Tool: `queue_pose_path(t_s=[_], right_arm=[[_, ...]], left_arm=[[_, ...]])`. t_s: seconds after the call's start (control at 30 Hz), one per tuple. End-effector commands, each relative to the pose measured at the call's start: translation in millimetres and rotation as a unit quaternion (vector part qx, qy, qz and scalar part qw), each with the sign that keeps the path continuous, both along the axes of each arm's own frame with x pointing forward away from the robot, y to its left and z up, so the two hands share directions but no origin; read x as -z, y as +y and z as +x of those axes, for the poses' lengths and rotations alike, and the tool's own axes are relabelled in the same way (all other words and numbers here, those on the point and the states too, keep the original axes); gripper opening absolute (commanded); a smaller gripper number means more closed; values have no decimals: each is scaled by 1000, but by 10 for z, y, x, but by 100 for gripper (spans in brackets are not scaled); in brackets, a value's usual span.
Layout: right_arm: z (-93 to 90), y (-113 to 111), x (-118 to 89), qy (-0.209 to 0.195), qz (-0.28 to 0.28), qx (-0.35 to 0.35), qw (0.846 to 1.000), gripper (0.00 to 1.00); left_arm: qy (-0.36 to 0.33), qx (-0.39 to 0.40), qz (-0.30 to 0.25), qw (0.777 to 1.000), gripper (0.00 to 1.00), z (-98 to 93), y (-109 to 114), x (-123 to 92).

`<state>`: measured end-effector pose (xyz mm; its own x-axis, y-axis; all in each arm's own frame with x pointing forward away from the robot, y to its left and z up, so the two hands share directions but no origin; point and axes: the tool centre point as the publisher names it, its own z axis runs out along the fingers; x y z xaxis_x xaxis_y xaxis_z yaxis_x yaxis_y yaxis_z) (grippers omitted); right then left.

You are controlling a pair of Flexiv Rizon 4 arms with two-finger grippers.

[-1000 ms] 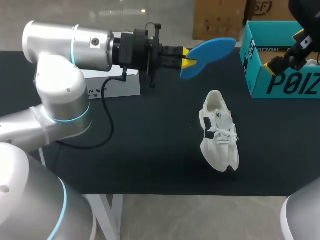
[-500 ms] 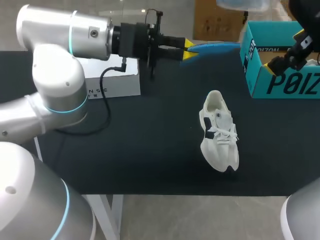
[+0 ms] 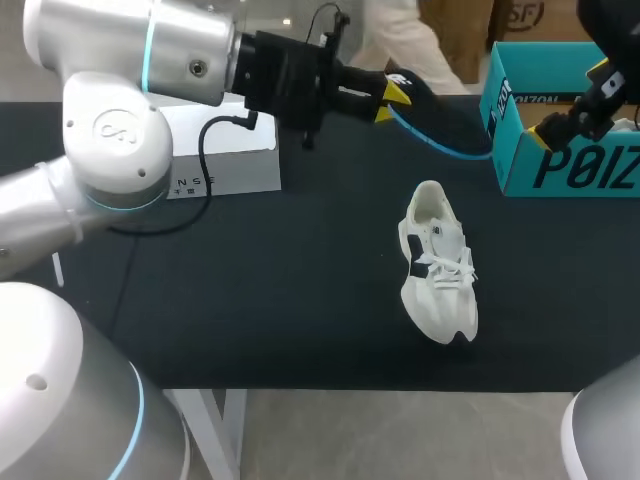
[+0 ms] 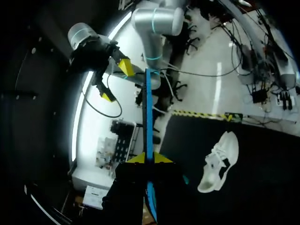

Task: Take the shoe out of the shoebox, open the shoe tongue, remove and reinsert the insole, then place the shoe into the shoebox

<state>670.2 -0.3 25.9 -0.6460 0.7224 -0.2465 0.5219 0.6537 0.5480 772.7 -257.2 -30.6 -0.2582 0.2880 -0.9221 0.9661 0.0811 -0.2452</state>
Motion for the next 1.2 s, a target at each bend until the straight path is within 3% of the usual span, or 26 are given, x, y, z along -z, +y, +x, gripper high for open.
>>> queue_pose_path(t_s=[0.03, 0.9, 1.07, 1.2], right_arm=[[15, 9, -10, 3, -1, 1, 1000, 100], [15, 9, -10, 3, -1, 1, 1000, 100], [15, 9, -10, 3, -1, 1, 1000, 100], [15, 9, -10, 3, -1, 1, 1000, 100]], left_arm=[[-19, 8, 19, 1000, 0, 26, -8, -54], [-19, 8, 19, 1000, 0, 26, -8, -54], [-146, 27, -52, 988, 0, 56, -21, -188], [-261, 77, -92, 958, 0, -23, -135, -174]])
